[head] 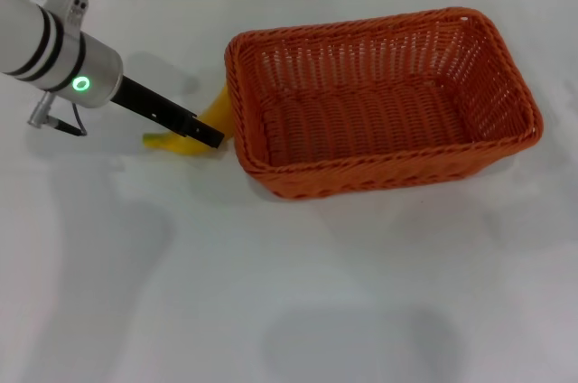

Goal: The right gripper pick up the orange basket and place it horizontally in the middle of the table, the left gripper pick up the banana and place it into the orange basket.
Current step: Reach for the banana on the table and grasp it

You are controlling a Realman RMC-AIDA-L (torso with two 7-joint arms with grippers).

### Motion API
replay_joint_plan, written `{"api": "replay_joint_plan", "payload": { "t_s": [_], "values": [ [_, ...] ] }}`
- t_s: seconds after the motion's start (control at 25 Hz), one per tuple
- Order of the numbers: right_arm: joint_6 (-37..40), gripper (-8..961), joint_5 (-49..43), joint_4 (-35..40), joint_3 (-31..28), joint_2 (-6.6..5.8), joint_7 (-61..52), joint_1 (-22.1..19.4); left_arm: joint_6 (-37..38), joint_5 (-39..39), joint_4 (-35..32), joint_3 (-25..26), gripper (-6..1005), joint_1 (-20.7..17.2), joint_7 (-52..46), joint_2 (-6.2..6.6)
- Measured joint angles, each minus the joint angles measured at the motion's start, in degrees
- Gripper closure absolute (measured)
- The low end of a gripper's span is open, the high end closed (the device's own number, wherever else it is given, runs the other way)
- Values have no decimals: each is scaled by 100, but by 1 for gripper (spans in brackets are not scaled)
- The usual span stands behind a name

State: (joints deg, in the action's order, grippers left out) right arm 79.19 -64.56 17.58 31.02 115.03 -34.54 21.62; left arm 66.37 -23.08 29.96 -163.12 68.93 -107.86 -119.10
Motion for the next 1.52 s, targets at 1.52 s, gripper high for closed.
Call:
{"api": "replay_joint_plan", "payload": {
  "t_s": [1.52],
  "values": [
    [97,89,-13,-12,0,0,-9,-17,-207,-12,-87,9,379,-102,-146,22]
  ]
}}
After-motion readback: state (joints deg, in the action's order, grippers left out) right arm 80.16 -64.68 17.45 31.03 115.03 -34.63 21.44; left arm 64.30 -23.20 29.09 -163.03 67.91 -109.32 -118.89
